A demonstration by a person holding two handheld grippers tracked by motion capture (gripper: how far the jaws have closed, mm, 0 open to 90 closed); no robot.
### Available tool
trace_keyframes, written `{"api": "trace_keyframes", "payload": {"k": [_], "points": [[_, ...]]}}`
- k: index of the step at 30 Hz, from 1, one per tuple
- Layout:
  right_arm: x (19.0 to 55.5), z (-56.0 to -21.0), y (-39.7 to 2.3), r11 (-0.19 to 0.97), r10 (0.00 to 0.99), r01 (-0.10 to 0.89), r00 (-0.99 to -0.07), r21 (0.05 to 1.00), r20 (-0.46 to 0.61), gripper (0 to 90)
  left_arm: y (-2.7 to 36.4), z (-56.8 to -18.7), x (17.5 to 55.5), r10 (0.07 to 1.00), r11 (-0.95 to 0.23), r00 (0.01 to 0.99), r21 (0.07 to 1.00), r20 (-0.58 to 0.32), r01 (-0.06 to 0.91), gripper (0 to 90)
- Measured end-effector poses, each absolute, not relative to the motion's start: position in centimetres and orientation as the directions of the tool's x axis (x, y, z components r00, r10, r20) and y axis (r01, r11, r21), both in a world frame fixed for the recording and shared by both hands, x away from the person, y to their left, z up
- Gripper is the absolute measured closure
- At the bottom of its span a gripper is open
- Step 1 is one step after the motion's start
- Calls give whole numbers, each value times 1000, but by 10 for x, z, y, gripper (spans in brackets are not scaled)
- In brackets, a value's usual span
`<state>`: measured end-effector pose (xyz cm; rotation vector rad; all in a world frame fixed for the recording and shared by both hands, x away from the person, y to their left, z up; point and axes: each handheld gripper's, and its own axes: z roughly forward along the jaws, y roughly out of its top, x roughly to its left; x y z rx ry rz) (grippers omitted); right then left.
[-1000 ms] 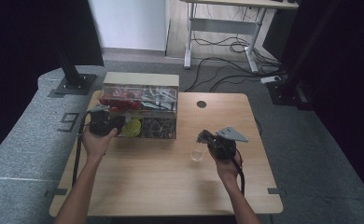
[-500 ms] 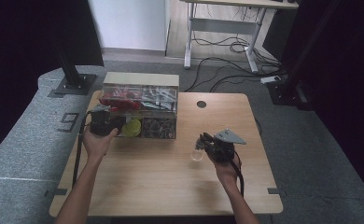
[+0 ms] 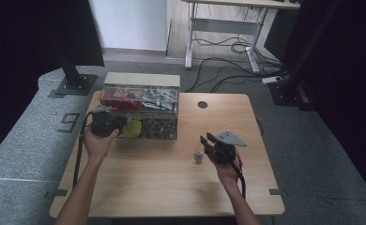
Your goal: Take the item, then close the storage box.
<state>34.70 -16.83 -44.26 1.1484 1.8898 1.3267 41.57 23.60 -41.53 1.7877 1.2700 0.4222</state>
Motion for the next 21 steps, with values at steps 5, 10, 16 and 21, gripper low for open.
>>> {"api": "trace_keyframes", "payload": {"k": [5,10,16,21], "points": [[343,-449,-170,137,875,330,-482,934,42,656,236,-416,416,884,-93,420,805,-203,586,895],[340,-456,-177,123,875,339,-481,933,60,644,235,-416,415,886,-92,417,804,-203,587,899],[335,-463,-189,98,881,353,-465,931,83,644,235,-418,414,885,-90,418,804,-207,588,900],[330,-468,-196,84,883,359,-459,930,97,643,235,-420,414,885,-88,416,802,-210,591,900]]}}
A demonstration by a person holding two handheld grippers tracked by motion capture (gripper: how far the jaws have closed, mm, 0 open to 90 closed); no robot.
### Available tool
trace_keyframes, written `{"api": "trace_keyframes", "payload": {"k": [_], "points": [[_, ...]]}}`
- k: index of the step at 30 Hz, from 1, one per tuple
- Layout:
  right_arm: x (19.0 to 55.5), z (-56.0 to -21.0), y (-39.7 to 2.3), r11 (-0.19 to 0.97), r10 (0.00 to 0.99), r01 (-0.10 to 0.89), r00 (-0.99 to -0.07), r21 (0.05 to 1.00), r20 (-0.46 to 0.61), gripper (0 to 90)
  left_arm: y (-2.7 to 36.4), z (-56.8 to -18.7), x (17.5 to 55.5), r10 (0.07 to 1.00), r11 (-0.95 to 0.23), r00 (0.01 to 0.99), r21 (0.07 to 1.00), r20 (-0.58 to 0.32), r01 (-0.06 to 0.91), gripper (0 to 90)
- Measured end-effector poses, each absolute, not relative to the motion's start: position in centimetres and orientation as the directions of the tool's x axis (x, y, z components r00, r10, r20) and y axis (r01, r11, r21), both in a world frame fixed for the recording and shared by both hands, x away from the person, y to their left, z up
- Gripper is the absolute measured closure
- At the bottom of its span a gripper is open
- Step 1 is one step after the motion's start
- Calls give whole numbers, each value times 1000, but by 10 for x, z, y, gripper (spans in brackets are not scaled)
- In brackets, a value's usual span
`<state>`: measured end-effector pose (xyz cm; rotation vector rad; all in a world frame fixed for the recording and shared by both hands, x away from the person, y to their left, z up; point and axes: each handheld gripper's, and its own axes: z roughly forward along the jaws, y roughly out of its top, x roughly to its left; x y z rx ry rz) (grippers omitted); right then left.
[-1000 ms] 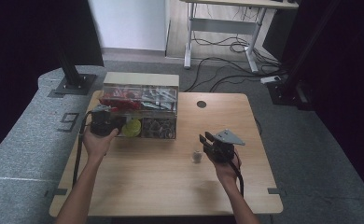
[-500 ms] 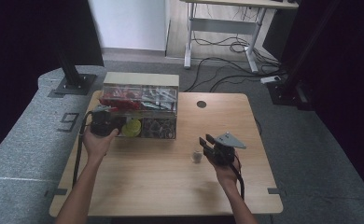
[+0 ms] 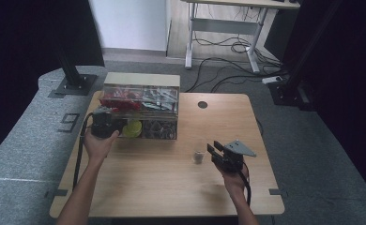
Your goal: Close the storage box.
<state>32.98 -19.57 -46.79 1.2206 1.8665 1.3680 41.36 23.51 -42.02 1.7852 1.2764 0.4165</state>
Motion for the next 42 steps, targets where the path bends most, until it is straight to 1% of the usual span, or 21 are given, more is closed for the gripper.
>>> {"api": "trace_keyframes", "payload": {"k": [22,42], "points": [[320,-487,-201,91,881,390,-461,916,109,644,238,-427,408,884,-88,417,800,-212,594,900],[317,-498,-204,105,883,417,-457,903,109,643,241,-455,397,881,-90,413,775,-232,626,900]]}}
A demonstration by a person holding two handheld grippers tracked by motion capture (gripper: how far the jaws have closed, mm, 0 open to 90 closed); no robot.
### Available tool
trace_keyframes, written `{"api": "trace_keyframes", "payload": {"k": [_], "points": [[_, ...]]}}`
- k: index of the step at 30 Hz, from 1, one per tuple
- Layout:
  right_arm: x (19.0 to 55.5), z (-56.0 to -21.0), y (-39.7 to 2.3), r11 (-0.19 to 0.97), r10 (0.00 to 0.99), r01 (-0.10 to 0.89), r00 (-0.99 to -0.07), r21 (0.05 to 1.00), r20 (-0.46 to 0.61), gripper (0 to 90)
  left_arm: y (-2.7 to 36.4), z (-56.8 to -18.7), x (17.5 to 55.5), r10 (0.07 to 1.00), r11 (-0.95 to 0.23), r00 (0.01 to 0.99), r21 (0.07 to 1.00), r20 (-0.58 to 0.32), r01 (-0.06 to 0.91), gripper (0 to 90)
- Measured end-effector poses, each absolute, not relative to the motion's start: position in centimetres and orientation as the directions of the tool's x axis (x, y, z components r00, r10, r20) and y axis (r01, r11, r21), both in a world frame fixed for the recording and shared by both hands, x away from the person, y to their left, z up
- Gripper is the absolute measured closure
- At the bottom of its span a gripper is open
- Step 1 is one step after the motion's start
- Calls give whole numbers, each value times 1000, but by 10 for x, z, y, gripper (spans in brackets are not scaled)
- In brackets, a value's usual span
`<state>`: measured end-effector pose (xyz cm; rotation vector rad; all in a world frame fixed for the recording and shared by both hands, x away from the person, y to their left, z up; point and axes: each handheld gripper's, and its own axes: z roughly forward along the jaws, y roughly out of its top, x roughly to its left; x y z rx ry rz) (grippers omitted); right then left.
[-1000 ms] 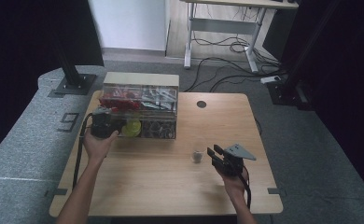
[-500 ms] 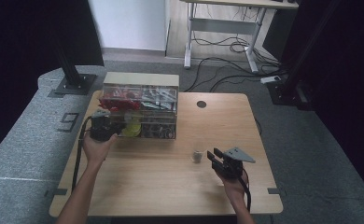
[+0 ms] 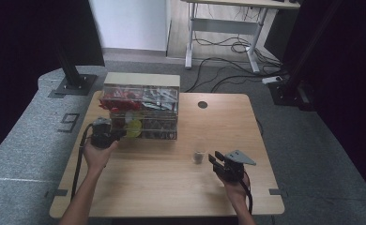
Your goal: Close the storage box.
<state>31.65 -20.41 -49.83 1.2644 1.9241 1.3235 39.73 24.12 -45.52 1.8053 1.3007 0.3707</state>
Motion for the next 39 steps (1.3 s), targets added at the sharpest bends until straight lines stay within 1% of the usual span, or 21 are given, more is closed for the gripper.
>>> {"api": "trace_keyframes", "payload": {"k": [11,22,35,39], "points": [[315,-502,-204,115,880,430,-462,895,109,643,239,-472,396,875,-94,416,756,-247,648,900],[315,-505,-204,115,883,437,-457,892,110,644,238,-485,396,875,-116,419,735,-242,668,900],[315,-507,-205,118,882,441,-458,890,109,643,237,-490,394,873,-132,425,722,-240,679,899],[315,-508,-206,119,883,441,-456,890,108,630,237,-490,390,874,-122,425,741,-235,661,900]]}}
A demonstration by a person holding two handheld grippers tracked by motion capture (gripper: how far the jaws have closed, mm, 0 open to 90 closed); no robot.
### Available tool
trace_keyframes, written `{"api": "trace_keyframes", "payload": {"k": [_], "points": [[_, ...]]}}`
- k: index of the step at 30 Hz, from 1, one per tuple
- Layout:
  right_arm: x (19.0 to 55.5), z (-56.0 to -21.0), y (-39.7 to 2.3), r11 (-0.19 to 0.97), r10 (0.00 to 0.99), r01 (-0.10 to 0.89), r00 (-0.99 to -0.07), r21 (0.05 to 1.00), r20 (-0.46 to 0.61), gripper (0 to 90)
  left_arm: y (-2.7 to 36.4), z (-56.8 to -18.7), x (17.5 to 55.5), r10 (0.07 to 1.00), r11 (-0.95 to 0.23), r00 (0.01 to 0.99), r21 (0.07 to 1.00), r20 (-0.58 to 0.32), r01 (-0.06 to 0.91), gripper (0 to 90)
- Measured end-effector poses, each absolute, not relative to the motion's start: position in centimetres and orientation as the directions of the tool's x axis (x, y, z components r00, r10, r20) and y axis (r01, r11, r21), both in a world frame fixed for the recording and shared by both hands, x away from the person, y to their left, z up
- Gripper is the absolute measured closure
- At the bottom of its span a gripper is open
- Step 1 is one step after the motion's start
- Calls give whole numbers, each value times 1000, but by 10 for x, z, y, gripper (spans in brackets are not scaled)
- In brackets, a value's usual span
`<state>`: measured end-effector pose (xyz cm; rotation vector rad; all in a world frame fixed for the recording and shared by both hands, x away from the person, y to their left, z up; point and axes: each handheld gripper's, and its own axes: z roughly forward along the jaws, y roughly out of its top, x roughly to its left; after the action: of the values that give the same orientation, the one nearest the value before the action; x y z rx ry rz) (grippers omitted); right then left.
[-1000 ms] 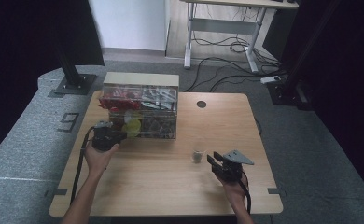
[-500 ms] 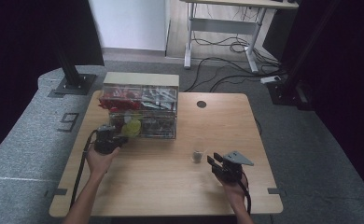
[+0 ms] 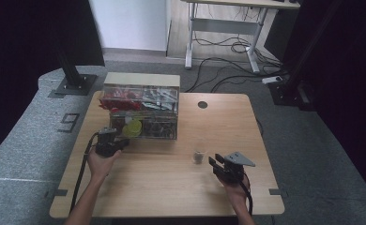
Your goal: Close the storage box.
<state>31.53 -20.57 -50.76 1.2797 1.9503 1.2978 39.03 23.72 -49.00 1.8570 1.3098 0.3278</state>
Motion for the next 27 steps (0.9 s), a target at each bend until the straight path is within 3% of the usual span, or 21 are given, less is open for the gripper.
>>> {"api": "trace_keyframes", "payload": {"k": [27], "points": [[316,-510,-206,117,868,447,-480,887,127,575,212,-507,356,832,-173,509,770,-220,615,877]]}}
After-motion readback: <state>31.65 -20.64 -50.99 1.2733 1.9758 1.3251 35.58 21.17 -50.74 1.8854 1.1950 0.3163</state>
